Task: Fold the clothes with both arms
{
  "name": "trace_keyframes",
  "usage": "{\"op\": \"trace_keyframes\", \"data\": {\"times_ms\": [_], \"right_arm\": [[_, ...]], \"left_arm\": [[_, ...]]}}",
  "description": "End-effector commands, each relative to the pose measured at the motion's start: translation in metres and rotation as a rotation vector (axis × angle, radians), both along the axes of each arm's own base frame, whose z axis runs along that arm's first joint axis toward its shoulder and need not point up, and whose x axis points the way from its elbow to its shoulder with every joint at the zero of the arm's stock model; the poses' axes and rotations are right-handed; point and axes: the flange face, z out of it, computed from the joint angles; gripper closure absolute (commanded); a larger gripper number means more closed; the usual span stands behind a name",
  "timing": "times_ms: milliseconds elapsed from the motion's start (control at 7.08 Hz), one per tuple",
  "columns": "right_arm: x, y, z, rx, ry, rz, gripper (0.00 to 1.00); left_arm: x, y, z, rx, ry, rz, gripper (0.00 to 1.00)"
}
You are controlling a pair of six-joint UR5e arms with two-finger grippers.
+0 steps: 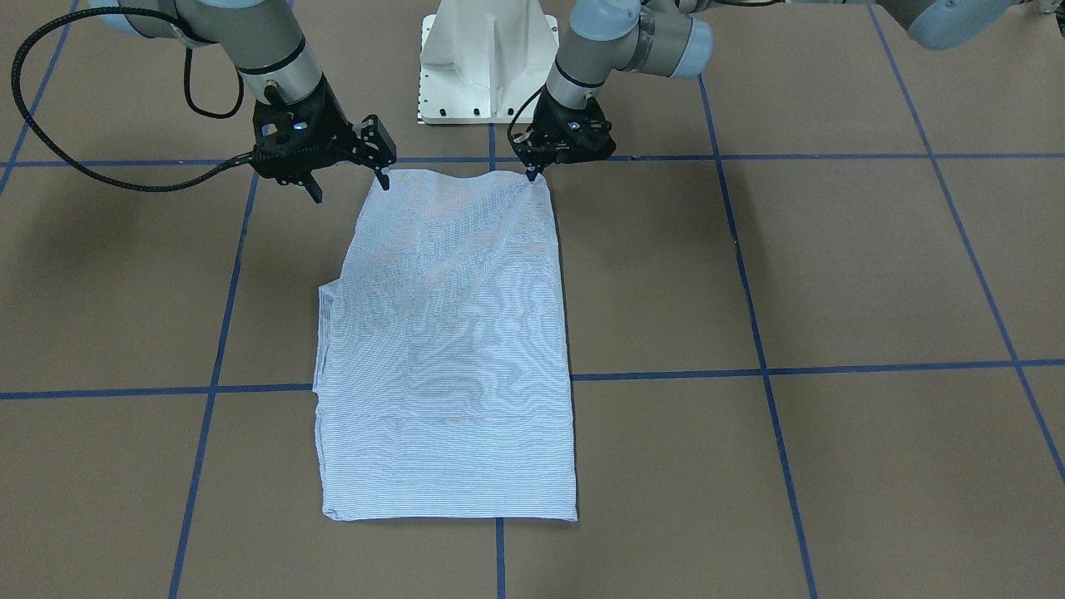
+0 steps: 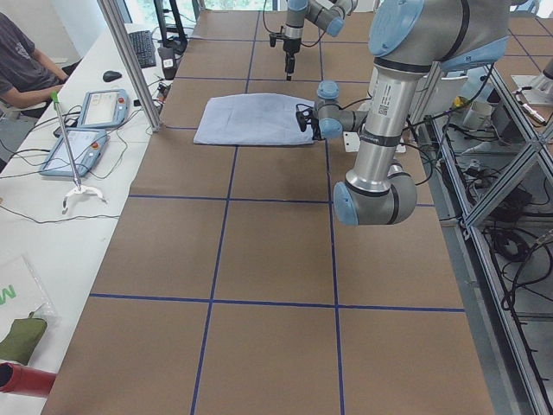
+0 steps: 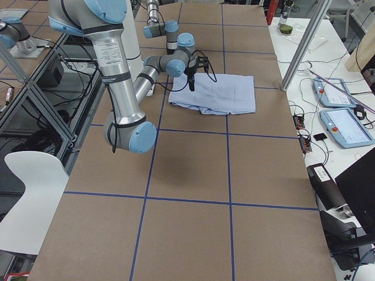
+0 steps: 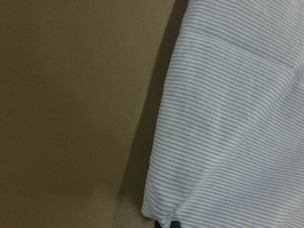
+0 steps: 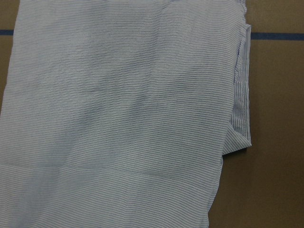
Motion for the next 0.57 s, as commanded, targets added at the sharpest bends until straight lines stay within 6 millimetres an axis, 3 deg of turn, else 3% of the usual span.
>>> {"op": "trace_keyframes", "data": {"times_ms": [0,424], "right_arm": [[-0.011,0.013,-0.005,-0.081,-0.021,0.032,0.0],[-0.066,0.064,0.005,-0.207,-0.063,0.105,0.0]], "left_arm": [[-0.021,0.0,-0.017,0.017,0.043,-0.003,1.0],[-0.02,0.002,-0.018,0.02,0.048,0.006,1.0]]}}
